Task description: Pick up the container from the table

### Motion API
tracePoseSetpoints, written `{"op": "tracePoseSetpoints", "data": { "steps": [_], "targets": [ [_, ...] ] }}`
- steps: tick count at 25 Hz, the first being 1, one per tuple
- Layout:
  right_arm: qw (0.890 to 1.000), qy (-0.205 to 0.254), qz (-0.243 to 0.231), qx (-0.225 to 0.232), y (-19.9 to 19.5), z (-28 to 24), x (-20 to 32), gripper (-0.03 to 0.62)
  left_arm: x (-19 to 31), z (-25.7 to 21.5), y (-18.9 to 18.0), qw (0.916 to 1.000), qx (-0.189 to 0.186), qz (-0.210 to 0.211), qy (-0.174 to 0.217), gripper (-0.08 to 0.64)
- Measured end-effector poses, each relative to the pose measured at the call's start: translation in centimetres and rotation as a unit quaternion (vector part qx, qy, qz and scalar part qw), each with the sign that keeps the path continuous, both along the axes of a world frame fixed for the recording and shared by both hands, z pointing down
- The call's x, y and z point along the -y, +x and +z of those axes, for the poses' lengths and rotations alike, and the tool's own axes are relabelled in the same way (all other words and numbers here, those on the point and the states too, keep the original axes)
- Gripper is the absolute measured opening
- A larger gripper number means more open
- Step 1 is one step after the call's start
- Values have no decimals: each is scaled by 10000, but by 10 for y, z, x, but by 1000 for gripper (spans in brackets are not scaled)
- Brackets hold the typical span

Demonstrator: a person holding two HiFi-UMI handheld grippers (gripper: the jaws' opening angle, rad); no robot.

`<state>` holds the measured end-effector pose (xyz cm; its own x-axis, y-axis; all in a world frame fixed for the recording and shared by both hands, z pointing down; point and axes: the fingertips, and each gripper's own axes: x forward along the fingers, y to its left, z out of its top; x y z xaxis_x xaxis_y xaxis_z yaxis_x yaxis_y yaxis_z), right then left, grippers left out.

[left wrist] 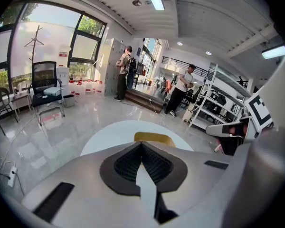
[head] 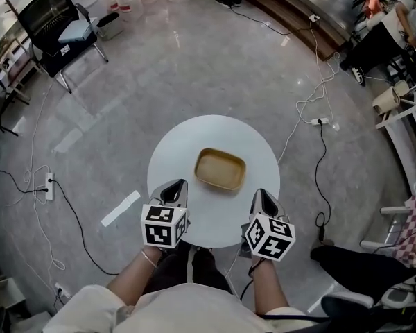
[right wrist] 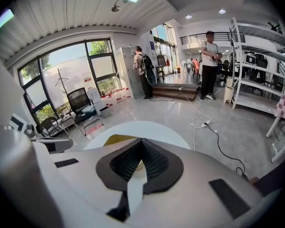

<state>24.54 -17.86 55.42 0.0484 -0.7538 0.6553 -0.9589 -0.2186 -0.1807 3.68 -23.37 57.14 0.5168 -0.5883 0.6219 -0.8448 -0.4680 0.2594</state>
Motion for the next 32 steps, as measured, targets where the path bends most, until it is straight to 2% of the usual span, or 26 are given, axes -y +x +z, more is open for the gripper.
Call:
{"op": "tracePoseSetpoints", "data": {
  "steps": [19,32],
  "targets": [
    [9993,-297,141,172,-4,33,-10,25,-5,43,2,9991,190,160,-340,15],
    [9990,-385,148,190,-6,41,-2,25,6,47,7,9990,55,183,-394,18]
  ]
}}
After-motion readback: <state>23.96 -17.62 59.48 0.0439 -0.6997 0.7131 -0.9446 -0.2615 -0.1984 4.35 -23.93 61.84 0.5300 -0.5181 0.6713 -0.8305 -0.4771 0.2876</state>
